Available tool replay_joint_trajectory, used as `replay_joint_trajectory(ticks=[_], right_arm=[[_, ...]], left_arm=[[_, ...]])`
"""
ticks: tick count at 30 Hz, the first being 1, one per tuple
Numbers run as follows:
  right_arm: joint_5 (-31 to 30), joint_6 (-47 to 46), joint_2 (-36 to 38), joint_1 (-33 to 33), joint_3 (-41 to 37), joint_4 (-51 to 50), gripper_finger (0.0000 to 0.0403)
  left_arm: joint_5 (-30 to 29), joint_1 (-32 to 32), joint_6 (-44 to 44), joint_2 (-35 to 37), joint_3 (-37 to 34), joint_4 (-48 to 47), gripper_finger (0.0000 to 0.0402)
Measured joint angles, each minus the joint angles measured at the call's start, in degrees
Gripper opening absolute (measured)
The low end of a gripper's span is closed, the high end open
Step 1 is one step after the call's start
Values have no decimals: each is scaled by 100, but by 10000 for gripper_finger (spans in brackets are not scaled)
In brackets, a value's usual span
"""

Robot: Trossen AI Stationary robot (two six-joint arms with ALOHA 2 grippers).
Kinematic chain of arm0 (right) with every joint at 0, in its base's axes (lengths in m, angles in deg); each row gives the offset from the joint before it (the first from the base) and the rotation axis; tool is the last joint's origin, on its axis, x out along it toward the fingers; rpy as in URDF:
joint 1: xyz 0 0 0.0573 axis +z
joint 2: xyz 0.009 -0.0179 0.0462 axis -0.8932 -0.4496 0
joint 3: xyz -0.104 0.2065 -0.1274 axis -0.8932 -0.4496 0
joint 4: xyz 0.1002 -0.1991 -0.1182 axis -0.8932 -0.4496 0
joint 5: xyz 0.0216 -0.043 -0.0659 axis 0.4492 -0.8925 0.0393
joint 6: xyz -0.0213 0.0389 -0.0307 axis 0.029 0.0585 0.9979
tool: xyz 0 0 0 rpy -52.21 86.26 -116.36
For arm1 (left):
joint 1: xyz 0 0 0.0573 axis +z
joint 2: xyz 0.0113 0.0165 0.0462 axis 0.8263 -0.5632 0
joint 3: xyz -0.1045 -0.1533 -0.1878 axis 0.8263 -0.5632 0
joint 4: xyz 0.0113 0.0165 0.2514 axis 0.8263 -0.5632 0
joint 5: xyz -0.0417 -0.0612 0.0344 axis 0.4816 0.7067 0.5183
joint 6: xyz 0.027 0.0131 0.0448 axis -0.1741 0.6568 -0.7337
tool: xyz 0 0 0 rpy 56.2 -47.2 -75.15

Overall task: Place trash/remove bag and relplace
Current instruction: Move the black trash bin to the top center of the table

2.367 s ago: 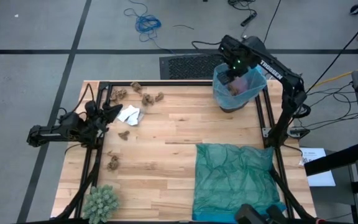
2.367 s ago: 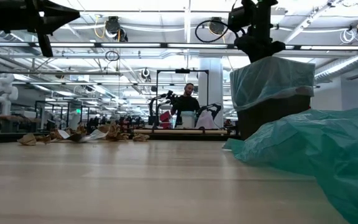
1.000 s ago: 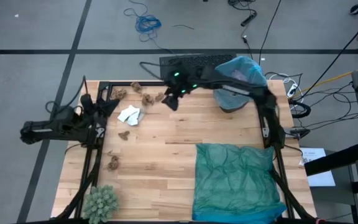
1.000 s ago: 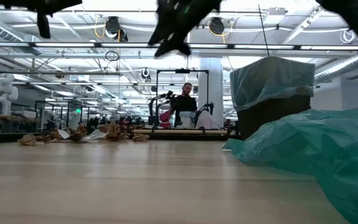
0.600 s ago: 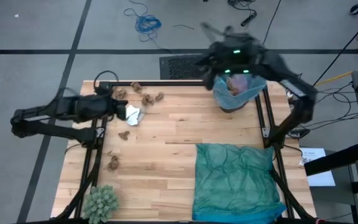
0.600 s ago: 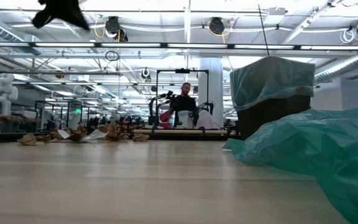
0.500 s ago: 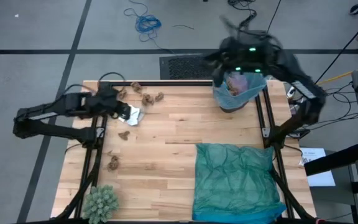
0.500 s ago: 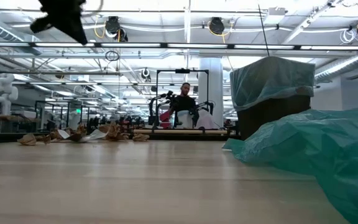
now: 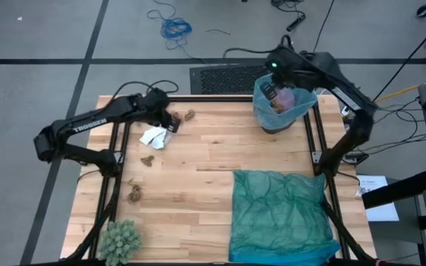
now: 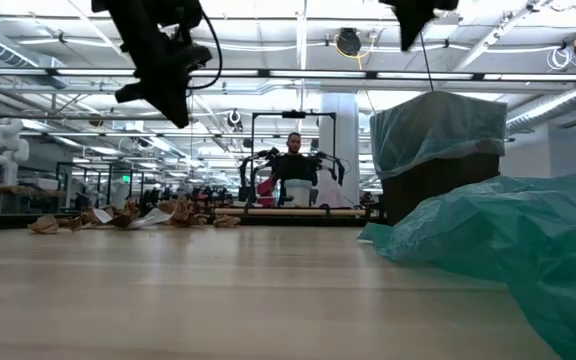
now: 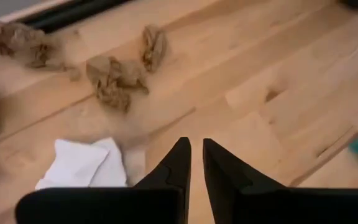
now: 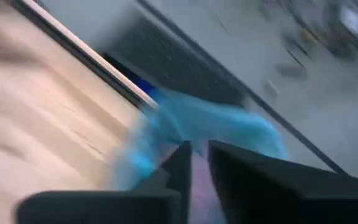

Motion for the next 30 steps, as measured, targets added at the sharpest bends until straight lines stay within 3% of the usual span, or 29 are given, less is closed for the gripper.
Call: replay_joint_trajectory(ticks=[3,7,12,19,24,30], right_arm=[[153,-33,-224,-405,-26,-122,7],[1198,-62,-462,-854,-120,-153,3],[1493,93,-710,-1048,-368,-160,1],[2161,132,-1060,-1086,-636,-166,0],[3039,115,-1328,-981,-638,-157,0],[4547,268,-1413,-678,-640,457,0]], left_arm=[[28,74,-4,88,96,-19,23],[40,89,-19,375,293,-16,3],[40,89,46,799,476,-70,4],[37,84,300,1162,551,-123,2],[228,84,609,1330,554,-112,2],[276,78,715,1458,554,-95,2]])
